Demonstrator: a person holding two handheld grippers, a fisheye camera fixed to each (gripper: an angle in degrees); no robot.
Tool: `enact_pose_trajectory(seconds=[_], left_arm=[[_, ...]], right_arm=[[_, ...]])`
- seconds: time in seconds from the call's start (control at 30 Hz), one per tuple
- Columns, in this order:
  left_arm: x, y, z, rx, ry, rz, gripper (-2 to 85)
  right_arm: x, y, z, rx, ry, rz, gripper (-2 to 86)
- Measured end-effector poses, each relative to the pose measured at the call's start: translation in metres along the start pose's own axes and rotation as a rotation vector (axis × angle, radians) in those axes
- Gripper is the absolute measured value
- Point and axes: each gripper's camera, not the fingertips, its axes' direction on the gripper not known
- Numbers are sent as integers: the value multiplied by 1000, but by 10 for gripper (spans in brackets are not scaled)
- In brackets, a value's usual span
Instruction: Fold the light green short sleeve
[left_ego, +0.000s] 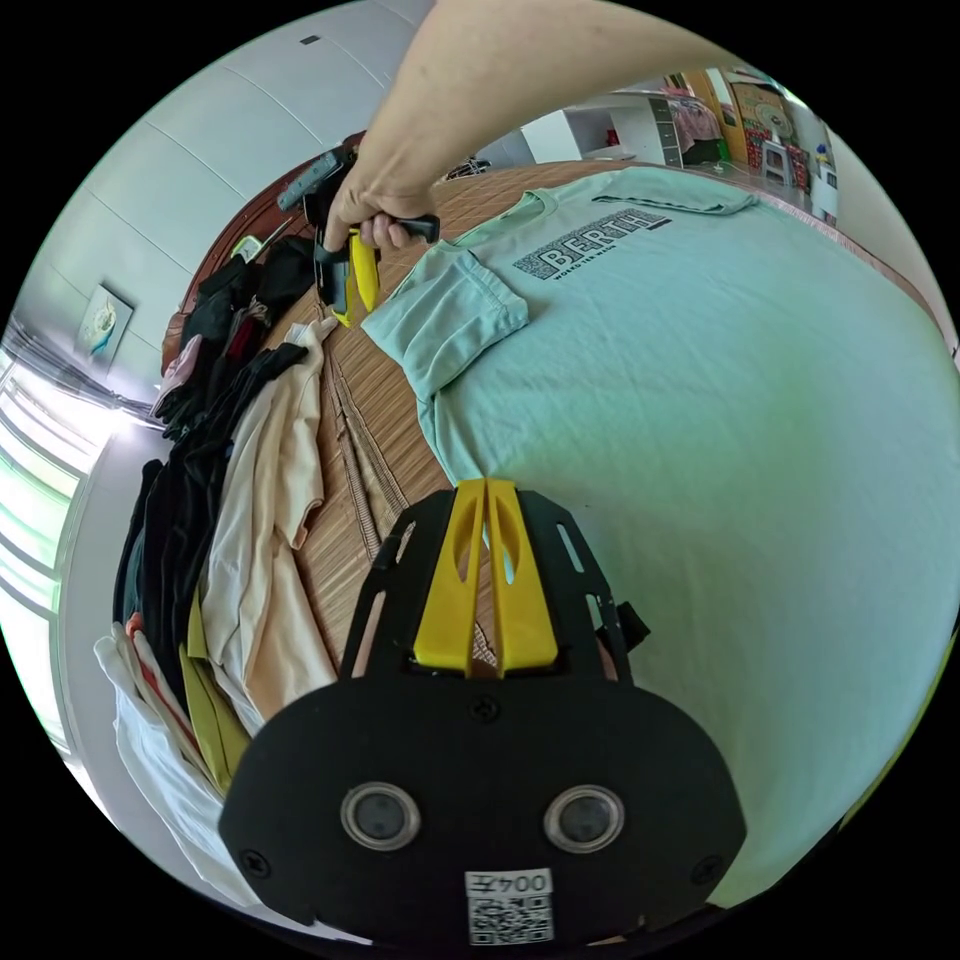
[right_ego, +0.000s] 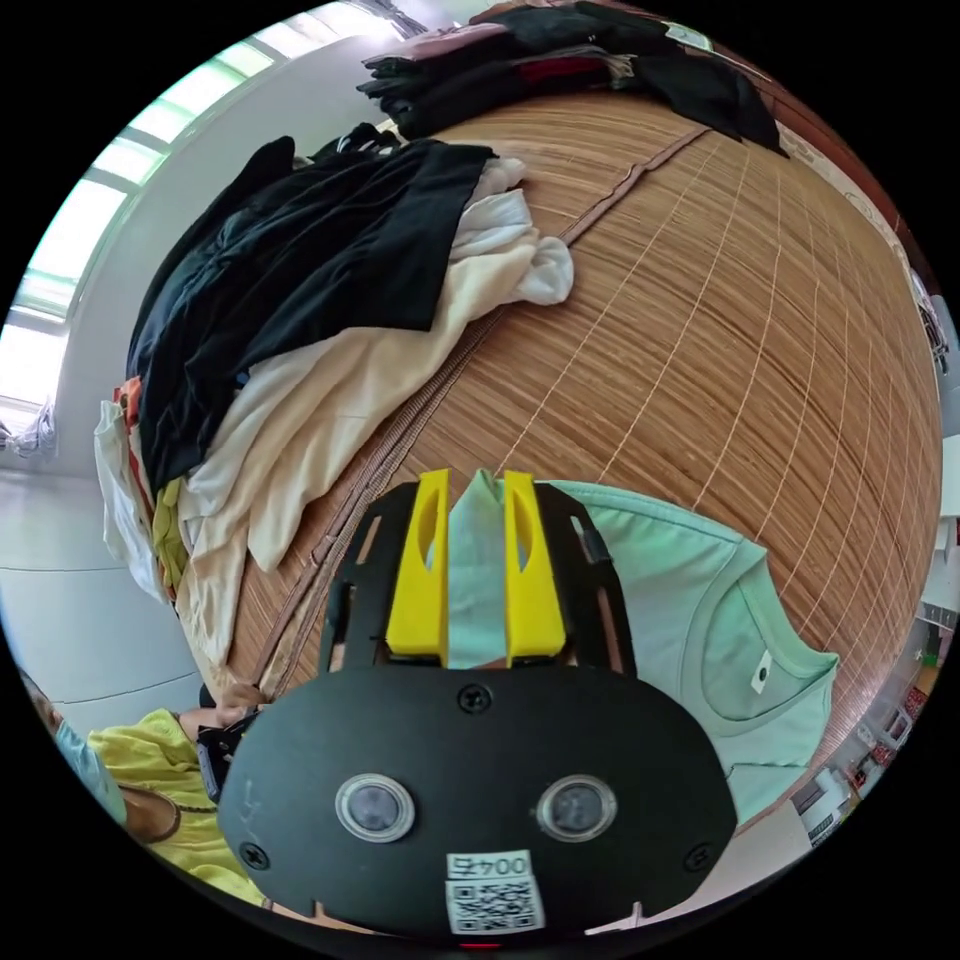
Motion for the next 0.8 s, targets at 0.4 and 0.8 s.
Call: enact_pose_trajectory(seconds=[0.4,0.8], left_arm=[[-2,-1,2,-1,-2,1,1],[-5,-2,3,0,-4,0,2]], right_arm=[[102,143,-19,38,-98,383,91],[88,187,0,42,44,280,31]])
